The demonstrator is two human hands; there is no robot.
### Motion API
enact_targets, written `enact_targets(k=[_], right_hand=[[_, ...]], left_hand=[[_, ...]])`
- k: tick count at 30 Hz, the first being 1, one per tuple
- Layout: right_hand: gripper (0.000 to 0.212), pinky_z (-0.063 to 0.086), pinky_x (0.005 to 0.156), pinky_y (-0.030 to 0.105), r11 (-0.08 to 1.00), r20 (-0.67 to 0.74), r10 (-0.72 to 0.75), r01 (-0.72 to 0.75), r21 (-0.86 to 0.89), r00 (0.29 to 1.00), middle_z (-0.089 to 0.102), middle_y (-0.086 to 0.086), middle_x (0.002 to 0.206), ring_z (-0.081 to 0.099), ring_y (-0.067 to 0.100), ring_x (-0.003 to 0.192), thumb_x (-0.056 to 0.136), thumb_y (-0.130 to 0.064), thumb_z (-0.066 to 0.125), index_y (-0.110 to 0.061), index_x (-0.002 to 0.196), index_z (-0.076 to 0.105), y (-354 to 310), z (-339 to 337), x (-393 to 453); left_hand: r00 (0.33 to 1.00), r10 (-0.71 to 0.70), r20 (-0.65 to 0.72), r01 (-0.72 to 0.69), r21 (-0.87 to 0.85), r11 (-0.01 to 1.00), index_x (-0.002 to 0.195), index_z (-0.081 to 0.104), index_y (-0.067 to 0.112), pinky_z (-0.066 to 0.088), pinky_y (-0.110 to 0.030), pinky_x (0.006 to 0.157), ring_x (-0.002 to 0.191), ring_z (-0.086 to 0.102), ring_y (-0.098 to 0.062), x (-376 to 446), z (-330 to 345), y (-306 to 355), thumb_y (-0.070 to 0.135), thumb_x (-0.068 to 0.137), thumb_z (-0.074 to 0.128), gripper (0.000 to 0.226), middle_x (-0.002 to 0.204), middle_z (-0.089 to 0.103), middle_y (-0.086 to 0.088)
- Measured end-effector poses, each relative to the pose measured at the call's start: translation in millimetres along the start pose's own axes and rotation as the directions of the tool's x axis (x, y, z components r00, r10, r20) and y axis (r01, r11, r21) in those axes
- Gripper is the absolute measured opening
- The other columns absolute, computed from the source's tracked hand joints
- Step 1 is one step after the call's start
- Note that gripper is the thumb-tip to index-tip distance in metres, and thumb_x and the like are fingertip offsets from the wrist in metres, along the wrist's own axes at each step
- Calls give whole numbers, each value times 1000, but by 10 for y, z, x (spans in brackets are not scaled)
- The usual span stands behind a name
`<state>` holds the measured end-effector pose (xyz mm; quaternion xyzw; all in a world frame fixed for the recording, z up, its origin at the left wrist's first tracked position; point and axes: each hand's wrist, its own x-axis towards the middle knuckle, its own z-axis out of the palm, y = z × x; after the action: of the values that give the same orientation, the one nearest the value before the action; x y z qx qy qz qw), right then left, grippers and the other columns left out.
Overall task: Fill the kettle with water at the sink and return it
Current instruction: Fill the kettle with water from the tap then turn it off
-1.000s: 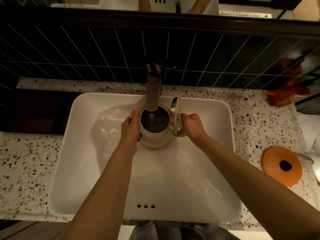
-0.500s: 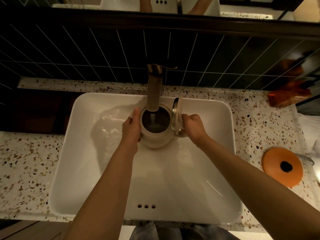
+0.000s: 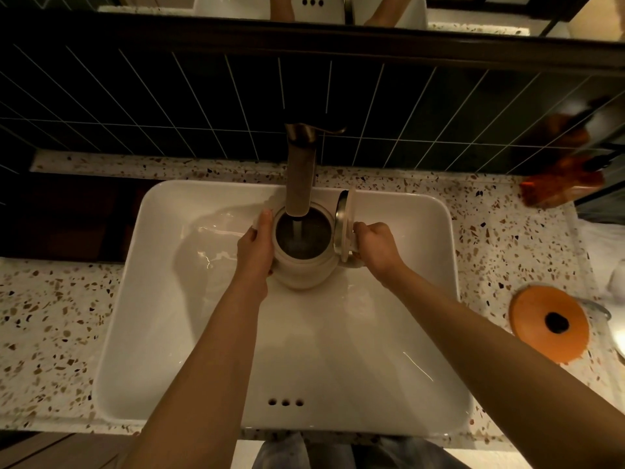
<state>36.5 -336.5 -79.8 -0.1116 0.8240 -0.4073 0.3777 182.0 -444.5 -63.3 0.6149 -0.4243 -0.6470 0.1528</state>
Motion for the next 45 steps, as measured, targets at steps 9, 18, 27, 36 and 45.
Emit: enact_targets(k=[9,18,27,36,45], right_hand=[[31,39,54,29,1000,15,0,0,-13,1000,54,13,70,50,22,62,94,-19,43,0,74,58,-21,-2,-18],[31,41,68,36,1000,4,23,-23,-4,1000,57,17,76,53,26,70,91,-23,44,-1,74,58,-24,-6,-4],[31,38,64,32,1000,0,23,-23,-12,1000,54,13,72,49,23,65,93,-22,44,-2,72,56,4,-7,31],[32,38,63,32,999,-1,22,-22,-23,1000,52,10,68,48,22,63,93,-21,44,-1,72,58,-6,-19,50],[32,39,60,30,999,2,17,-17,-27,1000,54,10,71,50,21,64,94,-22,43,-2,74,57,-1,-29,74]], left_hand=[[999,-34,3,34,-39,999,81,56,33,46,-51,97,76,52,-11,-51,-21,18,60,89,51,29,85,60,11],[980,193,-54,-195,-46,980,121,65,23,48,-34,99,108,59,-13,-50,-53,138,36,90,62,33,119,66,3],[453,820,349,-870,373,321,143,45,15,25,-22,115,140,33,-13,-97,131,823,13,98,46,45,149,41,-1],[270,744,611,-924,381,22,141,48,10,22,-26,116,141,33,-22,-13,299,922,5,97,45,45,146,48,-8],[275,735,619,-926,377,29,138,52,10,21,-33,119,141,34,-25,7,342,811,2,93,44,46,143,52,-8]])
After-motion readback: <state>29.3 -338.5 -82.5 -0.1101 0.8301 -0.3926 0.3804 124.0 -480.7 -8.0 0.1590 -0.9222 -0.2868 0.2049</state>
